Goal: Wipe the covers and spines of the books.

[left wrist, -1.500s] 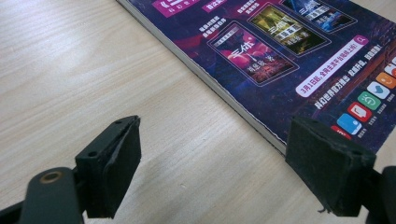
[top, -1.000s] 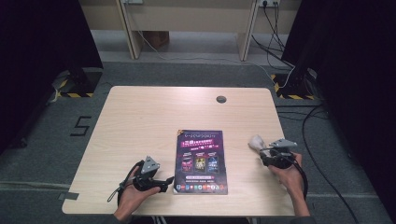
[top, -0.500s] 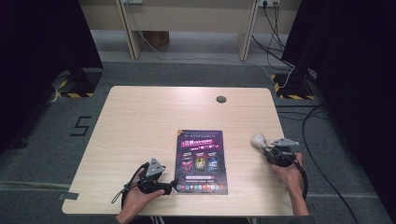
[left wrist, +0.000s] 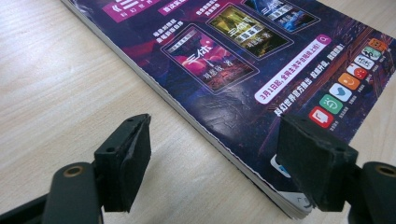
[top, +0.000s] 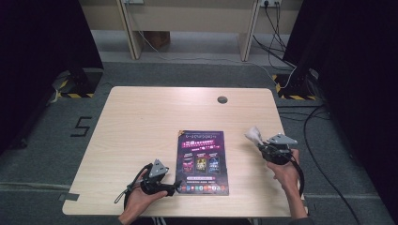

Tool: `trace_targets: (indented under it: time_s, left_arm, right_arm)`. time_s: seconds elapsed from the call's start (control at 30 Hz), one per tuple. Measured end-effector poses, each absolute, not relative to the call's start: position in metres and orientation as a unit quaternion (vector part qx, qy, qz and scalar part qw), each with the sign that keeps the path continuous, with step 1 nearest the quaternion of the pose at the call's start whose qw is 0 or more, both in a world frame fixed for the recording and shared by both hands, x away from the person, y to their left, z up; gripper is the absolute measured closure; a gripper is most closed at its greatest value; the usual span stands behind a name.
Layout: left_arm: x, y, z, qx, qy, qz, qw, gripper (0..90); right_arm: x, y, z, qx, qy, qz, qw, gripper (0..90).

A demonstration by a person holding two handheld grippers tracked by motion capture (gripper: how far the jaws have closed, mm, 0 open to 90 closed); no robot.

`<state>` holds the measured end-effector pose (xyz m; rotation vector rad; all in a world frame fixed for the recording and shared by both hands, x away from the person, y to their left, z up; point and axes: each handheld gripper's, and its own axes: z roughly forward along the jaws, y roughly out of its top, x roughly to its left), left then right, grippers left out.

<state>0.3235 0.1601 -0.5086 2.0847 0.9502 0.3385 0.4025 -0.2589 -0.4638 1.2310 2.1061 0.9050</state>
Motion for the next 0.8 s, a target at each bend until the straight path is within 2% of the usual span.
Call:
trace_targets:
  time_s: [0.37, 0.57, 0.8]
  left_arm:
    - [0.323, 0.162, -0.508, 0.817, 0.378, 0.141, 0.412, 26.8]
    - [0.322, 0.162, -0.509, 0.823, 0.375, 0.133, 0.406, 27.2]
    - [0.32, 0.158, -0.511, 0.833, 0.364, 0.124, 0.397, 24.3]
  right_arm:
    - [0.418, -0.187, -0.452, 0.392, 0.81, 0.352, 0.26, 77.7]
    - [0.435, -0.153, -0.467, 0.375, 0.829, 0.333, 0.248, 77.7]
    - [0.45, -0.133, -0.486, 0.376, 0.841, 0.31, 0.235, 77.5]
